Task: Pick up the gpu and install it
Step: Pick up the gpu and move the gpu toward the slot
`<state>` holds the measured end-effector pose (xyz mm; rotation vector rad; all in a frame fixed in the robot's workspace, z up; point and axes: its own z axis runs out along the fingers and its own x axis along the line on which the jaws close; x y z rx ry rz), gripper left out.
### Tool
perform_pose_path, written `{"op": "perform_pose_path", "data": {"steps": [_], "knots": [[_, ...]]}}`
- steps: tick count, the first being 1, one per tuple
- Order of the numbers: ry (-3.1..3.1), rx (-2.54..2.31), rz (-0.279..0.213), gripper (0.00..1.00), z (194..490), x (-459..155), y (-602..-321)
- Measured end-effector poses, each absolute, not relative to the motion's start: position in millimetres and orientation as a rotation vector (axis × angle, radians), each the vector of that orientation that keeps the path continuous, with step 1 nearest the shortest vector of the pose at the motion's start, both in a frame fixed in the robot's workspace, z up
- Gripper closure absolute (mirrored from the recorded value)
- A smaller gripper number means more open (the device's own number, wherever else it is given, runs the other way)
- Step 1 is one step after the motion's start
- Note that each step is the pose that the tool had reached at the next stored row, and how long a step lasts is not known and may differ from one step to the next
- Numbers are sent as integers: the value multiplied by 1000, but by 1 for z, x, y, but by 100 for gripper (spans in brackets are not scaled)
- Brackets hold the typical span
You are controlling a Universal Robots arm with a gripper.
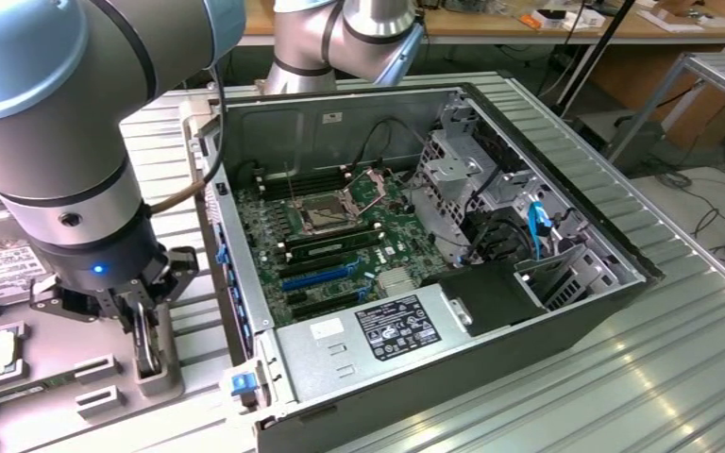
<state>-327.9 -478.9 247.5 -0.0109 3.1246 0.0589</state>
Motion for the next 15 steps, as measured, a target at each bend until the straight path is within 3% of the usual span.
{"op": "perform_pose_path", "data": {"steps": [15], "knots": [[3125,-11,59,73,286,-328,-479]]}}
